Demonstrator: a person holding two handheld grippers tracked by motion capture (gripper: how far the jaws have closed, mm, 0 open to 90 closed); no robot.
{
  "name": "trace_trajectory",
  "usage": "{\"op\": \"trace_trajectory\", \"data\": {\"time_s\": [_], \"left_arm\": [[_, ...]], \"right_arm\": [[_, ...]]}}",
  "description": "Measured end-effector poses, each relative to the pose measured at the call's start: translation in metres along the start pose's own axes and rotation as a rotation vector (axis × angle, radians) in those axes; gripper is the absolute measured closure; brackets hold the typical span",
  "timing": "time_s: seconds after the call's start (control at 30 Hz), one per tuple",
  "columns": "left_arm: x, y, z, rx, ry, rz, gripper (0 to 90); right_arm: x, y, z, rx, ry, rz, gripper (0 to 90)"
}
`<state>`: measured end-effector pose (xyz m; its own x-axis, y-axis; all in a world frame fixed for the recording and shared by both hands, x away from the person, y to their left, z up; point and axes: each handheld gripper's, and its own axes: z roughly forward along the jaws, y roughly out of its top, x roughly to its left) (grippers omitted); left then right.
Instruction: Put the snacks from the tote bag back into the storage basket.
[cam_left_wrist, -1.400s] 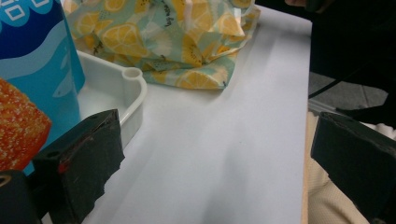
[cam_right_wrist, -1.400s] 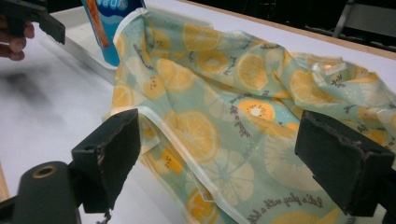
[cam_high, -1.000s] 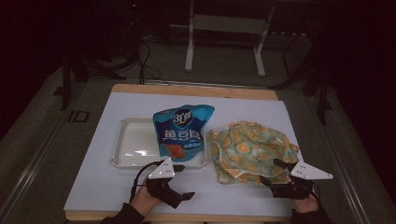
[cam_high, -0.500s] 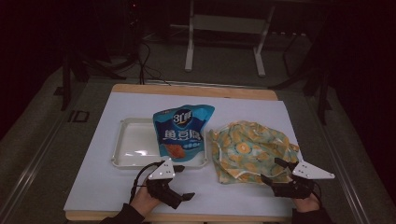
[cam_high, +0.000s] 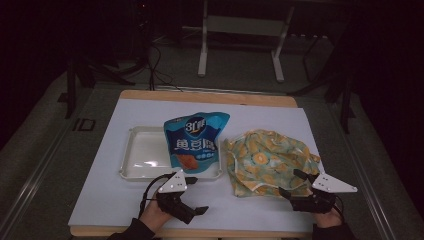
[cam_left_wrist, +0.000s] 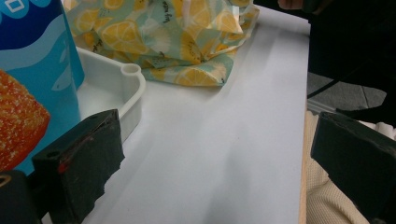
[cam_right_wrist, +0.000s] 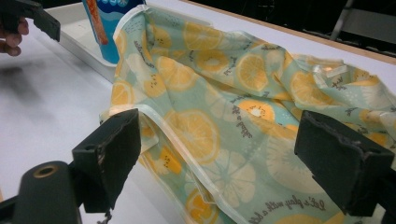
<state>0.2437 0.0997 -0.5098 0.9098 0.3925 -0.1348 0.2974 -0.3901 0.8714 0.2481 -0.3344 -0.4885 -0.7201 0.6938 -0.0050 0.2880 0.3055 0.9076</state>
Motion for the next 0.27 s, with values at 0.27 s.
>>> {"op": "trace_trajectory", "data": {"time_s": [0.27], "left_arm": [[-0.0007, 0.0000, -0.0011, -0.007, -0.003, 0.001, 2.8]], "right_arm": [[0.0004, -0.0002, -0.0005, -0.018, 0.000, -0.011, 14.6]]}}
